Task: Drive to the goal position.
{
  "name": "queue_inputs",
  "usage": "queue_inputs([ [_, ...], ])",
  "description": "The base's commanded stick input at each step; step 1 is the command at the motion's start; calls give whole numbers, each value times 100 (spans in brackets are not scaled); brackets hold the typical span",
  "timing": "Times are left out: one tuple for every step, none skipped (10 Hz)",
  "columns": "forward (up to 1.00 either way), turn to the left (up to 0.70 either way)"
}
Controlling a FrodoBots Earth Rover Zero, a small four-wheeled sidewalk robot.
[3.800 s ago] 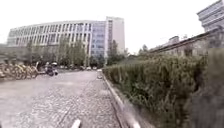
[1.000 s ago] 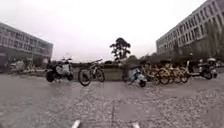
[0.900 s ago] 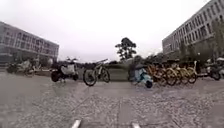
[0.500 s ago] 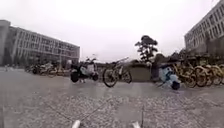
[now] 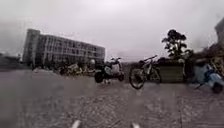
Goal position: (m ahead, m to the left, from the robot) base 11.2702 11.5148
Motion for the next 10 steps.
queue_inputs([
  [70,35],
  [70,35],
  [70,35],
  [70,35],
  [70,35],
  [70,35],
  [70,35],
  [70,35],
  [70,35],
  [70,35],
])
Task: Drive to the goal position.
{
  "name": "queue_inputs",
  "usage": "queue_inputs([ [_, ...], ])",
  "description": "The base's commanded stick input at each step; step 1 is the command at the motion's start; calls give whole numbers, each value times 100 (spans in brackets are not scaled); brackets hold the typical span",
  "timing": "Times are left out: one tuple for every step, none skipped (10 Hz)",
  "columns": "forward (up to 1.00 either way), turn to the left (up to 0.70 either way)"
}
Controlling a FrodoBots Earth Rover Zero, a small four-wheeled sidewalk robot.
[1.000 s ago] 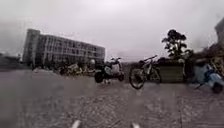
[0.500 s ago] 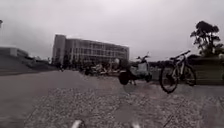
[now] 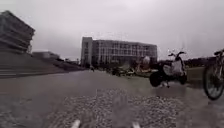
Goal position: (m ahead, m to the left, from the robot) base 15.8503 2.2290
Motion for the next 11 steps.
queue_inputs([
  [70,35],
  [70,35],
  [70,35],
  [70,35],
  [70,35],
  [70,35],
  [70,35],
  [70,35],
  [70,35],
  [70,35],
  [70,33],
])
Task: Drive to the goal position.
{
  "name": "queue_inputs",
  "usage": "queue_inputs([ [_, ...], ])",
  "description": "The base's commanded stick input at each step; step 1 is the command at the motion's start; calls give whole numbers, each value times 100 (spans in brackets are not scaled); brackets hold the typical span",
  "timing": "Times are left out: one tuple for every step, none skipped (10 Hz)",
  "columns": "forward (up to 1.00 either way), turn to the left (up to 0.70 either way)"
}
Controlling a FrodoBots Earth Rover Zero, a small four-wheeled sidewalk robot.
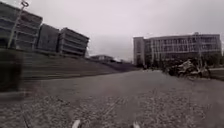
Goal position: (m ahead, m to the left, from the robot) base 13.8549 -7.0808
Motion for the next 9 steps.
queue_inputs([
  [70,0],
  [70,0],
  [70,0],
  [70,0],
  [70,0],
  [70,0],
  [70,0],
  [70,0],
  [70,0],
])
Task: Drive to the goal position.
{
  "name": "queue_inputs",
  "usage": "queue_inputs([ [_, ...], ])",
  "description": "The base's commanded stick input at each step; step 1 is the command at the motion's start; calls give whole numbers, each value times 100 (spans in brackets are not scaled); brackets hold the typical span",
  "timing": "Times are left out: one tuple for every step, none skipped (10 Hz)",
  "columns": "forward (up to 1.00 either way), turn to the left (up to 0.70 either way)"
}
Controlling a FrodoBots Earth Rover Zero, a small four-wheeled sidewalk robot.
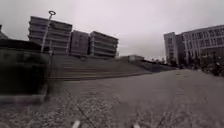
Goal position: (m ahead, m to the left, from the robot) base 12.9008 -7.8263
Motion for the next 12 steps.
queue_inputs([
  [70,0],
  [70,0],
  [70,0],
  [70,0],
  [70,0],
  [70,0],
  [70,0],
  [70,0],
  [70,0],
  [70,0],
  [70,0],
  [70,0],
])
